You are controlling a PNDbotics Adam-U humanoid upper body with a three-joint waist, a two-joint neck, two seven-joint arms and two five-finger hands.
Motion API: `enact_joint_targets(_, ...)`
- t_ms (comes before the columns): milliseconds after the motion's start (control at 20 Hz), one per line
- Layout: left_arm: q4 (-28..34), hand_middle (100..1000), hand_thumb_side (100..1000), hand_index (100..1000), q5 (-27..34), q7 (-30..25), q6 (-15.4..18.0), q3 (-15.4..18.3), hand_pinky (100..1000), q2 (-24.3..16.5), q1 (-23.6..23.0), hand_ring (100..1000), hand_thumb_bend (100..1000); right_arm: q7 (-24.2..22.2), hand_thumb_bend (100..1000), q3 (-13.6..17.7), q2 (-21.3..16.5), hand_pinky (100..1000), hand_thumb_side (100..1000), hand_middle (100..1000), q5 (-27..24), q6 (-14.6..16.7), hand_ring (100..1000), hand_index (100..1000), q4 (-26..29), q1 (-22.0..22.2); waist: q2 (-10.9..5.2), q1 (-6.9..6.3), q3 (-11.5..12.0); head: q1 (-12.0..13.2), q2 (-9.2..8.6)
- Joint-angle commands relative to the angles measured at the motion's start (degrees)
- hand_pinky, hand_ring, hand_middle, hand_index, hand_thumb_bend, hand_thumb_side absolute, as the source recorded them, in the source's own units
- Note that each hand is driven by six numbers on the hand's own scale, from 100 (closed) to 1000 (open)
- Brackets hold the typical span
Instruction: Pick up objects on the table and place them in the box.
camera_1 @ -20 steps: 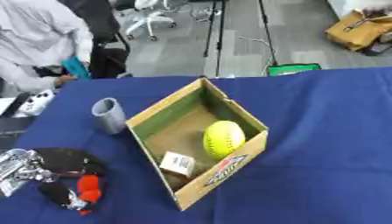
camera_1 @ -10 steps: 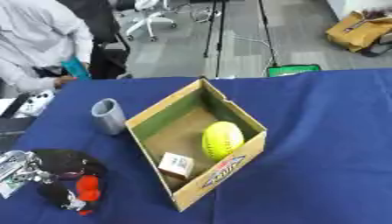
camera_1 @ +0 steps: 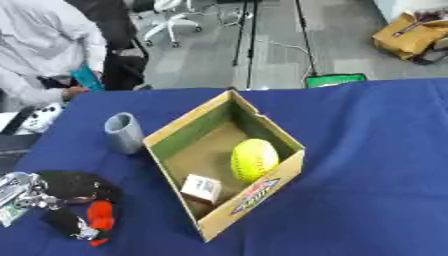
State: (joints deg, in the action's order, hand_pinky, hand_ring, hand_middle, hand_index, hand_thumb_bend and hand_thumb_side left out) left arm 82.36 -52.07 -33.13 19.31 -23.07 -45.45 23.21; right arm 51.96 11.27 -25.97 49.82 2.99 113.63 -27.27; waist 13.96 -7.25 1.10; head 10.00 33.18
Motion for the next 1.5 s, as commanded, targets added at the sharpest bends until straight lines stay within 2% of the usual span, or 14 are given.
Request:
enact_joint_targets(50, 0.0, 926, 931, 967, -0.1, -0.1, 0.2, 0.4, 1000, -2.5, -0.1, 1000, 523, 0.0, 100, 0.3, -1.0, 622, 585, 354, -0.5, 0.1, 471, 466, 1.0, -1.0, -0.59, 0.44, 0.1, -0.2, -0.57)
enact_joint_targets(250, -0.1, 922, 926, 965, -0.1, -0.2, 0.3, 0.3, 1000, -2.5, -0.1, 978, 537, 0.0, 100, 0.3, -1.0, 622, 586, 354, -0.5, 0.2, 471, 466, 1.0, -1.0, -0.55, 0.43, 0.1, -0.1, -0.57)
enact_joint_targets(300, -0.1, 911, 913, 959, -0.1, -0.2, 0.3, 0.3, 936, -2.5, -0.1, 910, 547, 0.0, 100, 0.3, -1.0, 622, 586, 354, -0.5, 0.2, 471, 466, 1.0, -1.0, -0.55, 0.42, 0.1, -0.2, -0.56)
enact_joint_targets(500, -0.1, 898, 889, 952, 0.4, 0.0, 0.2, 0.3, 791, -2.3, 0.0, 843, 558, 0.0, 100, 0.2, -1.0, 622, 587, 353, -0.6, 0.2, 471, 466, 1.0, -1.1, -0.49, 0.39, 0.1, -0.2, -0.56)
enact_joint_targets(550, -0.1, 890, 869, 948, 0.5, 0.1, 0.1, 0.3, 693, -2.2, 0.0, 808, 579, 0.0, 100, 0.2, -1.0, 622, 588, 353, -0.6, 0.3, 471, 465, 1.0, -1.1, -0.48, 0.41, 0.1, -0.3, -0.55)
enact_joint_targets(650, -0.1, 887, 864, 948, 0.7, 0.4, 0.0, 0.3, 666, -2.1, 0.0, 800, 585, 0.0, 100, 0.2, -1.0, 622, 588, 353, -0.6, 0.3, 470, 465, 1.0, -1.1, -0.47, 0.43, 0.1, -0.3, -0.55)
enact_joint_targets(700, -0.1, 880, 848, 942, 0.8, 0.4, 0.0, 0.3, 592, -2.1, 0.0, 773, 607, 0.0, 100, 0.2, -1.0, 622, 589, 352, -0.6, 0.3, 470, 464, 1.0, -1.1, -0.46, 0.44, 0.0, -0.3, -0.55)
enact_joint_targets(1050, -0.3, 872, 819, 935, 1.8, -0.1, -0.4, 0.0, 565, -1.8, 0.4, 764, 635, 0.0, 100, 0.2, -1.0, 622, 590, 352, -0.6, 0.3, 471, 464, 1.0, -1.2, -0.45, 0.55, -0.1, -0.2, -0.47)
enact_joint_targets(1100, -0.2, 862, 791, 933, 1.8, -0.2, -0.4, 0.0, 550, -1.8, 0.5, 755, 659, 0.0, 100, 0.2, -1.0, 622, 591, 352, -0.6, 0.3, 471, 463, 1.0, -1.2, -0.45, 0.55, -0.1, -0.2, -0.48)
enact_joint_targets(1300, -0.3, 850, 778, 927, 1.7, -0.8, -0.4, -0.2, 516, -1.5, 0.8, 739, 655, 0.0, 100, 0.2, -1.0, 622, 590, 351, -0.7, 0.4, 470, 463, 1.0, -1.2, -0.42, 0.55, -0.2, -0.1, -0.63)
enact_joint_targets(1350, -0.3, 819, 747, 914, 1.8, -0.8, -0.3, -0.3, 493, -1.4, 0.9, 704, 649, 0.0, 100, 0.2, -1.0, 621, 592, 352, -0.7, 0.4, 470, 463, 1.0, -1.2, -0.42, 0.57, -0.2, 0.0, -0.65)
enact_joint_targets(1500, -0.4, 807, 727, 907, 1.7, -0.6, -0.3, -0.4, 476, -1.2, 1.1, 689, 648, 0.0, 100, 0.2, -1.0, 621, 592, 352, -0.7, 0.4, 470, 463, 1.0, -1.3, -0.42, 0.59, -0.2, 0.1, -0.68)
